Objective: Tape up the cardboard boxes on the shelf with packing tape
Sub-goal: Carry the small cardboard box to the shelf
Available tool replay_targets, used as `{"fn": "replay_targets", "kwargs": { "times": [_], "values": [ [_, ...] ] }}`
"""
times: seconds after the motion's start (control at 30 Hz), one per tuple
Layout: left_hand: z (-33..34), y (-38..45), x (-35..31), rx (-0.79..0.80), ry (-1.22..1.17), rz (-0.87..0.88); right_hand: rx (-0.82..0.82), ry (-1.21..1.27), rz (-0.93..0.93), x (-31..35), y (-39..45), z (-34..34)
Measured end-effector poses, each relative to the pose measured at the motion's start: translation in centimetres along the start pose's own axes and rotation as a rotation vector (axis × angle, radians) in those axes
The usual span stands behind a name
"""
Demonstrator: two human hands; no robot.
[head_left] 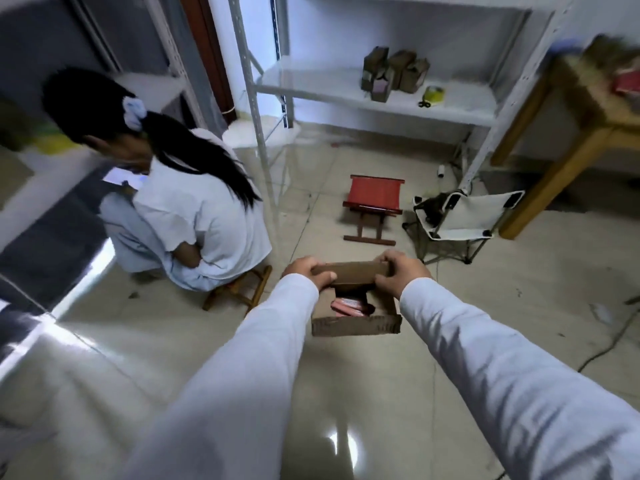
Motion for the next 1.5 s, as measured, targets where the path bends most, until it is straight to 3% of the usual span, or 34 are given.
{"fn": "replay_targets", "kwargs": {
  "times": [0.17,0.37,0.63,0.77,1.0,1.27,1.5],
  "values": [
    [-4.9,2.0,-3.1,-0.039,-0.042,0.08,-0.084,0.268,0.104,1.6,1.2,-3.0],
    [-6.4,5.7,-6.3,-0.085,-0.094,0.141,0.032,0.483,0.232,1.2,3.7,-4.1],
    [-6.6,14.5,-10.7,-0.077,-0.139,0.147,0.13,0.4,0.32,0.7,12.9,-6.7],
    [-8.1,19.8,-13.9,-0.119,-0.179,0.07,0.221,0.415,0.378,1.1,18.0,-8.9],
    [-9.9,28.1,-17.3,-0.179,-0.254,-0.026,0.155,0.448,0.293,2.1,27.6,-12.5],
    [-12.1,36.7,-16.9,-0.199,-0.29,-0.055,0.176,0.273,0.285,4.3,37.2,-12.4],
    [-15.7,49.0,-15.5,-0.198,-0.286,-0.061,0.2,0.063,0.282,8.6,48.7,-12.0]
  ]
}}
Point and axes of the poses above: each hand's wrist, its own y-axis towards the middle knuckle, its own z-axis out of the palm, x = y × z, the point moved 8 cm from there along y, towards the middle knuckle, and after that the axes turned 11 degrees about y, right-handed, at the moved point
